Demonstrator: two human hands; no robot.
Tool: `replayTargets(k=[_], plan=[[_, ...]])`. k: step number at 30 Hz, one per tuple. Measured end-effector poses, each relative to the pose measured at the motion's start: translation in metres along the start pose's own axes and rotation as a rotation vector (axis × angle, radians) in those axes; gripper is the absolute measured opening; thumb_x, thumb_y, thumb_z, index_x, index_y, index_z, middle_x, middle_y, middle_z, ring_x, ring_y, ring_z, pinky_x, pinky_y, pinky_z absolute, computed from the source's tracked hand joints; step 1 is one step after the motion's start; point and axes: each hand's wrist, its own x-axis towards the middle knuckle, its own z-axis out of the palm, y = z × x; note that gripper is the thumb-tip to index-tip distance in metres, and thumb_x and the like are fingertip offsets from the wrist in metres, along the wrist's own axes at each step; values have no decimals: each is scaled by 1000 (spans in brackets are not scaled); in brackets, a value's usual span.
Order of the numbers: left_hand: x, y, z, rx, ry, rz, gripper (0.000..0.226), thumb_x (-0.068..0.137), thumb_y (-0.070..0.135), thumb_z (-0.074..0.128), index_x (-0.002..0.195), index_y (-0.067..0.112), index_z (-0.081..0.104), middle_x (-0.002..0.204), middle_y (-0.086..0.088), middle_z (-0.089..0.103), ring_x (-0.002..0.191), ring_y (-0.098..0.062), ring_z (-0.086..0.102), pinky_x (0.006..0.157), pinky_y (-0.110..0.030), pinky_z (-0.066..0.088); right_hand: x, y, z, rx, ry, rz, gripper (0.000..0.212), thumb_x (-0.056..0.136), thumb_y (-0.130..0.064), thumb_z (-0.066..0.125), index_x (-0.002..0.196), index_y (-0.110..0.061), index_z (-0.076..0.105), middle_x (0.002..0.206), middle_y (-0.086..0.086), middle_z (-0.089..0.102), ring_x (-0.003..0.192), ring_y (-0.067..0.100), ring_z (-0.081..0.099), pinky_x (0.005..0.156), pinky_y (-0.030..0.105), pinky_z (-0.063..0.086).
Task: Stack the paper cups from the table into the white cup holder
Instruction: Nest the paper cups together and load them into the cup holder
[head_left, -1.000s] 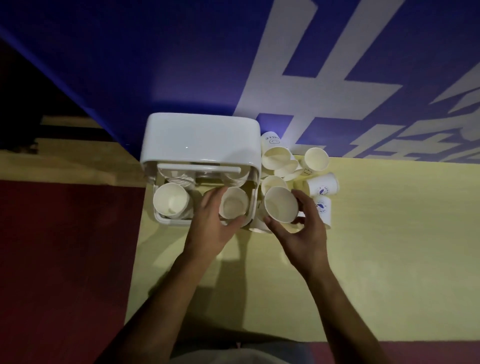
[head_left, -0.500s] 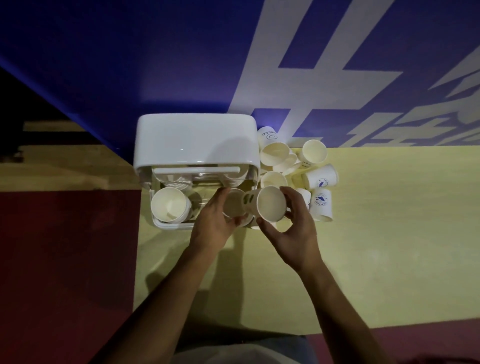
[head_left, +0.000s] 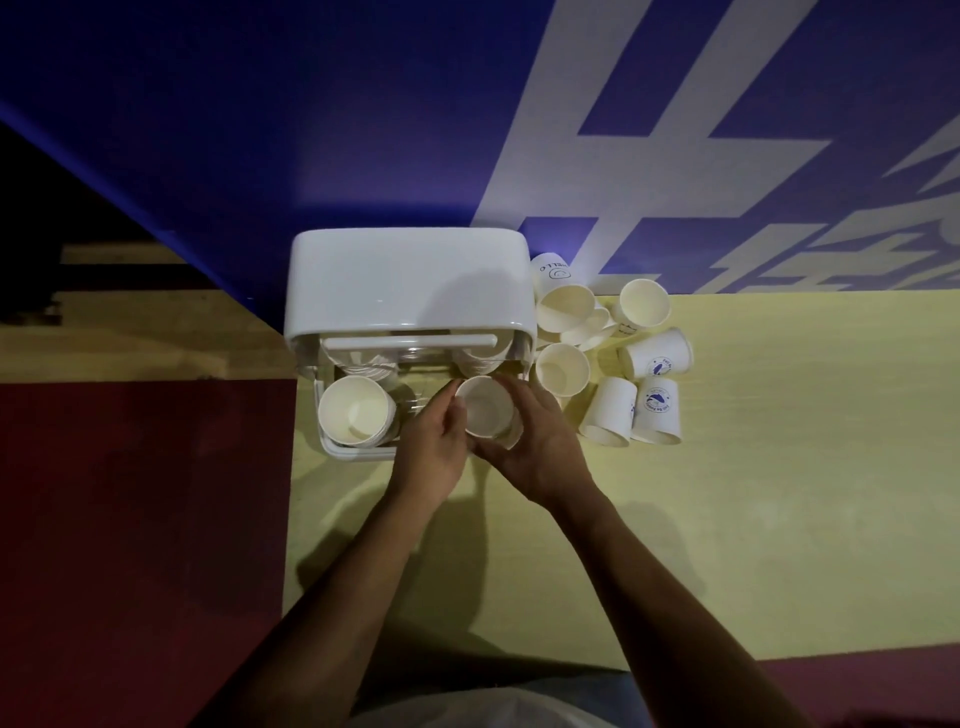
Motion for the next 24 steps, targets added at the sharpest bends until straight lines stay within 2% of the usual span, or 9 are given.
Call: replayTargets(k=[2, 4, 8, 11, 14, 16, 19, 22, 24], plan=[[1, -4, 2, 21, -16, -17, 36, 108, 25, 46, 141, 28, 60, 120, 6, 71, 106, -11, 66, 80, -2, 42, 2, 4, 1, -47, -45, 15, 83, 79, -64, 76, 146, -23, 50, 137, -5, 62, 124, 15, 52, 101, 35, 47], [-1, -8, 3, 54, -10, -20, 37, 107, 20, 47, 141, 28, 60, 120, 6, 71, 105, -11, 66, 80, -2, 41, 4, 10, 2, -84, -75, 9, 80, 82, -64, 72, 147, -23, 50, 138, -3, 62, 124, 18, 50, 102, 39, 46], [-7, -16, 9, 81, 42, -28, 40, 105, 25, 50, 145, 28, 56, 122, 4, 72, 109, -13, 66, 93, -25, 51, 12, 19, 0, -108, -166, -34, 76, 86, -57, 73, 151, -30, 44, 144, -7, 58, 123, 19, 49, 102, 45, 46], [-10, -16, 12, 85, 60, -36, 41, 105, 28, 52, 146, 27, 55, 119, 2, 72, 107, -14, 67, 90, -26, 50, 16, 21, -4, -81, -202, -41, 76, 87, -51, 74, 153, -30, 43, 145, -5, 57, 121, 20, 48, 101, 47, 45], [-16, -5, 10, 77, 77, -45, 44, 105, 30, 53, 149, 25, 51, 128, 0, 69, 115, -16, 65, 93, -26, 48, 14, 18, -11, -93, -224, -63, 77, 89, -58, 67, 155, -31, 38, 147, -4, 55, 122, 20, 48, 102, 43, 45], [-27, 9, 8, 92, 157, -36, 44, 104, 31, 55, 147, 22, 51, 129, 0, 66, 113, -14, 63, 91, -26, 47, 3, 17, -17, -35, -161, -54, 69, 94, -57, 61, 153, -29, 42, 146, -5, 56, 124, 16, 51, 103, 34, 43], [-51, 36, 12, 135, 314, 141, 35, 102, 27, 57, 136, 17, 58, 128, -3, 63, 108, -7, 56, 87, -8, 40, -26, 23, -33, 79, 64, 71, 35, 99, -35, 63, 132, -22, 63, 123, -6, 67, 110, 12, 59, 92, 29, 50], [-64, 62, 39, 137, 182, 247, 35, 101, 33, 56, 132, 19, 57, 131, 0, 59, 114, -8, 54, 92, -3, 38, -60, 46, -51, 90, 206, 236, 18, 96, -21, 67, 113, -22, 71, 105, -12, 70, 89, 9, 61, 75, 25, 48], [-61, 80, 69, 176, 62, 300, 37, 96, 35, 58, 130, 21, 56, 128, 4, 60, 114, -8, 54, 89, -13, 46, -79, 65, -67, 110, 245, 320, 17, 95, -17, 67, 111, -21, 71, 103, -12, 70, 86, 5, 61, 75, 24, 49]])
